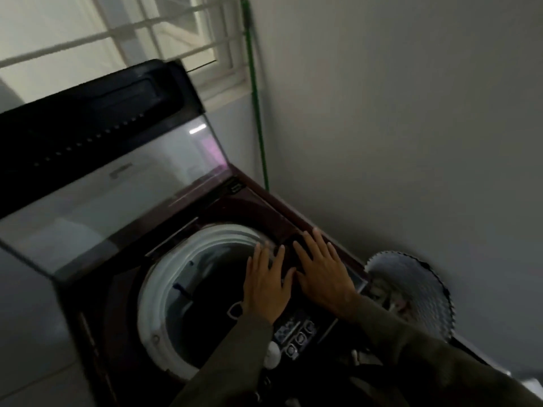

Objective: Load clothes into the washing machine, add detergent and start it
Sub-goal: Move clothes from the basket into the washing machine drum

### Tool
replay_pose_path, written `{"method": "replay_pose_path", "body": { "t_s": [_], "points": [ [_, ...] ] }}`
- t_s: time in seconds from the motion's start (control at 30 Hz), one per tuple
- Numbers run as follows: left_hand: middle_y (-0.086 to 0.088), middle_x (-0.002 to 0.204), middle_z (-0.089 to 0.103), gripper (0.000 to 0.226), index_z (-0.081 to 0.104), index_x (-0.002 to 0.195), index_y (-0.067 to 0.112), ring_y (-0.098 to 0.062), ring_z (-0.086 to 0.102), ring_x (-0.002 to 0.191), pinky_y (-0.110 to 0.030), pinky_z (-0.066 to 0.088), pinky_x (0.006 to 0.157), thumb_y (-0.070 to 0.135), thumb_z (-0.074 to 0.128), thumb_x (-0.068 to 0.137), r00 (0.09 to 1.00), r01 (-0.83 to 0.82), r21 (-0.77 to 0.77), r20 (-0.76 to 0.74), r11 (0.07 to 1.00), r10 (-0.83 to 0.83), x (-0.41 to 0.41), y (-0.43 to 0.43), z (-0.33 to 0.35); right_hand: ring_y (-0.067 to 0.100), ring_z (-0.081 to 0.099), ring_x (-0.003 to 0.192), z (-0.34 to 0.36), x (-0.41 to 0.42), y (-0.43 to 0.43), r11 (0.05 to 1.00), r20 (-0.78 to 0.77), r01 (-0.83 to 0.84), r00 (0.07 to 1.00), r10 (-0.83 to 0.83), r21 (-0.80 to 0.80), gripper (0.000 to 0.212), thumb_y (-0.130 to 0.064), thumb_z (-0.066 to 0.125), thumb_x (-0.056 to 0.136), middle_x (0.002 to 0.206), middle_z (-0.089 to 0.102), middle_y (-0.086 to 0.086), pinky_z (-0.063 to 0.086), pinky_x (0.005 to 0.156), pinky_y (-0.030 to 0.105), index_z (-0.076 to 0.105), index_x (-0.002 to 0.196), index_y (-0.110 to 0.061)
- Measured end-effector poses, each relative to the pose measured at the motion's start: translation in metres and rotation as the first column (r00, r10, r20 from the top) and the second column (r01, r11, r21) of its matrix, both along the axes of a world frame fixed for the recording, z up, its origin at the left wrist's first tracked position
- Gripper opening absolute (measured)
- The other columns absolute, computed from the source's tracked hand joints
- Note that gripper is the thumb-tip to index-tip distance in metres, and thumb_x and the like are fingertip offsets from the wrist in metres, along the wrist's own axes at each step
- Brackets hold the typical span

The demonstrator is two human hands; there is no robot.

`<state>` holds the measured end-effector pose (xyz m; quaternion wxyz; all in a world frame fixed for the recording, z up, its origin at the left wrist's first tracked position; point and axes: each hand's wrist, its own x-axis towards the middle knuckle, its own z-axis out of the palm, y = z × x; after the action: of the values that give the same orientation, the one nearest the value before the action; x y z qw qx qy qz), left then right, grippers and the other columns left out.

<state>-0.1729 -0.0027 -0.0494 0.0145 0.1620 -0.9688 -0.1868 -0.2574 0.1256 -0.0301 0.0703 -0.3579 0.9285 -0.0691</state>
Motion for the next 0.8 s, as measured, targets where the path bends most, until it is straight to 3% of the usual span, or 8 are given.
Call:
{"method": "replay_pose_path", "body": {
  "t_s": [0.1, 0.23, 0.4, 0.6, 0.7, 0.8],
  "points": [
    [-0.009, 0.164, 0.013, 0.077, 0.029, 0.154, 0.028, -0.03, 0.002, 0.152, -0.048, 0.012, 0.122, 0.066, -0.001, 0.094, 0.998, 0.062, -0.069, -0.012, 0.996, -0.063, -0.026, 0.03, 0.004, 0.036, 0.015, 0.149, 0.001, -0.009, 0.039, 0.996, -0.007, 0.087, 0.996, -0.087, -0.01, 0.073, -0.051, 0.03, 0.088, 0.159, 0.026, 0.015, 0.031, 0.113, 0.058, 0.034, 0.151, -0.016],
    [-0.006, 0.165, -0.001, 0.076, 0.014, 0.156, 0.034, -0.027, -0.013, 0.151, -0.047, -0.001, 0.122, 0.067, -0.003, 0.09, 0.99, 0.127, -0.105, 0.067, 0.986, -0.121, -0.059, 0.076, 0.008, 0.035, 0.014, 0.149, -0.005, -0.025, 0.093, 0.987, 0.015, 0.158, 0.987, -0.157, -0.014, 0.077, -0.058, 0.031, 0.088, 0.16, 0.023, 0.014, 0.028, 0.112, 0.057, 0.029, 0.153, -0.018],
    [-0.003, 0.165, -0.011, 0.077, 0.003, 0.156, 0.037, -0.023, -0.022, 0.149, -0.047, -0.006, 0.123, 0.067, -0.011, 0.087, 0.969, 0.216, -0.141, 0.151, 0.966, -0.195, -0.097, 0.14, 0.003, 0.032, 0.004, 0.149, -0.019, -0.048, 0.157, 0.971, 0.104, 0.235, 0.968, -0.23, -0.042, 0.076, -0.058, 0.026, 0.09, 0.162, 0.017, 0.013, 0.024, 0.115, 0.056, 0.024, 0.155, -0.019],
    [-0.006, 0.166, -0.002, 0.071, 0.009, 0.157, 0.035, -0.024, -0.015, 0.151, -0.046, -0.004, 0.123, 0.064, -0.001, 0.093, 0.919, 0.327, -0.151, 0.281, 0.933, -0.277, -0.144, 0.206, -0.017, 0.028, -0.013, 0.15, -0.054, -0.072, 0.226, 0.958, 0.234, 0.281, 0.936, -0.262, -0.05, 0.076, -0.058, 0.026, 0.096, 0.164, -0.007, 0.01, 0.009, 0.121, 0.054, 0.002, 0.157, -0.019],
    [-0.006, 0.166, 0.002, 0.06, 0.013, 0.156, 0.033, -0.025, -0.011, 0.152, -0.046, -0.003, 0.123, 0.057, 0.017, 0.101, 0.884, 0.37, -0.125, 0.351, 0.921, -0.308, -0.168, 0.232, -0.036, 0.027, -0.009, 0.151, -0.077, -0.086, 0.254, 0.94, 0.297, 0.339, 0.901, -0.316, -0.029, 0.081, -0.064, 0.012, 0.09, 0.165, -0.002, 0.01, 0.011, 0.121, 0.055, 0.004, 0.157, -0.021],
    [-0.007, 0.165, 0.005, 0.06, 0.016, 0.156, 0.031, -0.026, -0.008, 0.152, -0.046, -0.002, 0.123, 0.056, 0.019, 0.102, 0.843, 0.406, -0.089, 0.422, 0.91, -0.335, -0.181, 0.25, -0.055, 0.029, -0.001, 0.152, -0.104, -0.093, 0.278, 0.923, 0.366, 0.383, 0.855, -0.369, 0.037, 0.081, -0.066, 0.017, 0.09, 0.164, 0.007, 0.011, 0.016, 0.119, 0.055, 0.013, 0.156, -0.02]
  ]
}}
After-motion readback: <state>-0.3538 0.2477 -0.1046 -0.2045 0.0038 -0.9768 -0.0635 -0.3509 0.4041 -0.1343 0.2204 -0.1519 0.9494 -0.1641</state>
